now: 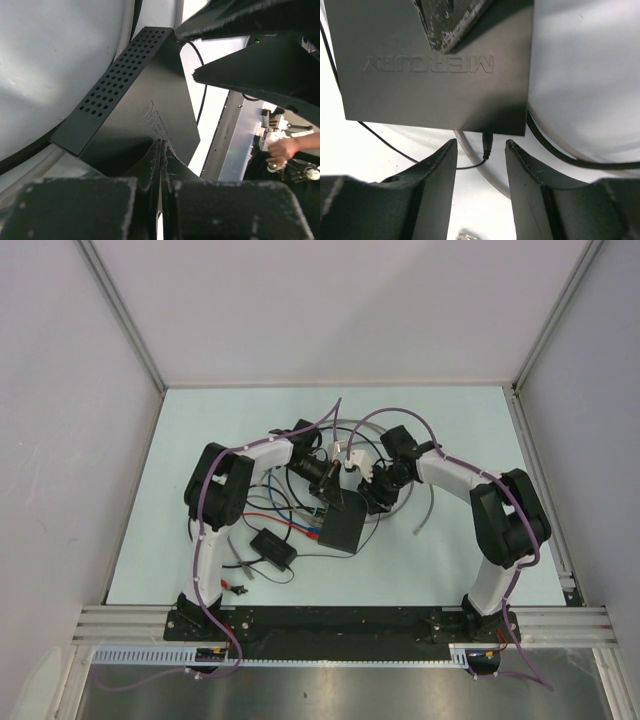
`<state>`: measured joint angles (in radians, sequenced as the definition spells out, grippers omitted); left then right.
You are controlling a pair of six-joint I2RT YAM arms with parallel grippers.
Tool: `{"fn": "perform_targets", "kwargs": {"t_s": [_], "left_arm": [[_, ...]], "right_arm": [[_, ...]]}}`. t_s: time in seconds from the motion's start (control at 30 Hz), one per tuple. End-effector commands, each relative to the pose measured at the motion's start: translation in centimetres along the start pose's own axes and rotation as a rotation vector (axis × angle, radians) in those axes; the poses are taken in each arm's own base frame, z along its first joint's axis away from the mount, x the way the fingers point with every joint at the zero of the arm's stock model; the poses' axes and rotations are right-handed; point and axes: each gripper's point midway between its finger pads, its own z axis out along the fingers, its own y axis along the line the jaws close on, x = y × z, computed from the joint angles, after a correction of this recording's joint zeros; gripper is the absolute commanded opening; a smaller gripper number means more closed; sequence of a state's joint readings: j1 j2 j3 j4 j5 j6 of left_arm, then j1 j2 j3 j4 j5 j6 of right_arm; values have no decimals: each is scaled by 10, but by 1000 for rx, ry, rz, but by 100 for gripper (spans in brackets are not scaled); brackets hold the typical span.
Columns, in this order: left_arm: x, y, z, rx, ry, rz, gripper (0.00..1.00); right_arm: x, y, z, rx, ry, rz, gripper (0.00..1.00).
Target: Pull the plug from the switch port
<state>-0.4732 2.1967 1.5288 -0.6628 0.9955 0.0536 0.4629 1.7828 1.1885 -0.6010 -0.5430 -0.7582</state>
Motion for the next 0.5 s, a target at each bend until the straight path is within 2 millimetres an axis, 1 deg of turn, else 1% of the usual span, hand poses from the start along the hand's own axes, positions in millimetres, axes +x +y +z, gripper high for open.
{"fn": "perform_targets", "kwargs": {"t_s": [0.0,0.1,0.27,0.33,0.43,0.47], "left_arm": [[19,58,7,-182,62,11,0],[20,59,7,-185,64,11,0],[21,62,7,-198,69,9,0],[21,62,6,-200,68,11,0],[20,63,6,-205,66,16,0],[20,64,6,-208,68,15,0]], "right_arm": [[-4,-3,6,8,-10,-61,46],[-5,-4,10,17,-4,-72,43],[2,-9,15,37,31,-100,40],[5,-11,16,55,47,-101,40],[5,-17,19,85,45,-103,39],[4,-18,19,90,39,-96,37]]}}
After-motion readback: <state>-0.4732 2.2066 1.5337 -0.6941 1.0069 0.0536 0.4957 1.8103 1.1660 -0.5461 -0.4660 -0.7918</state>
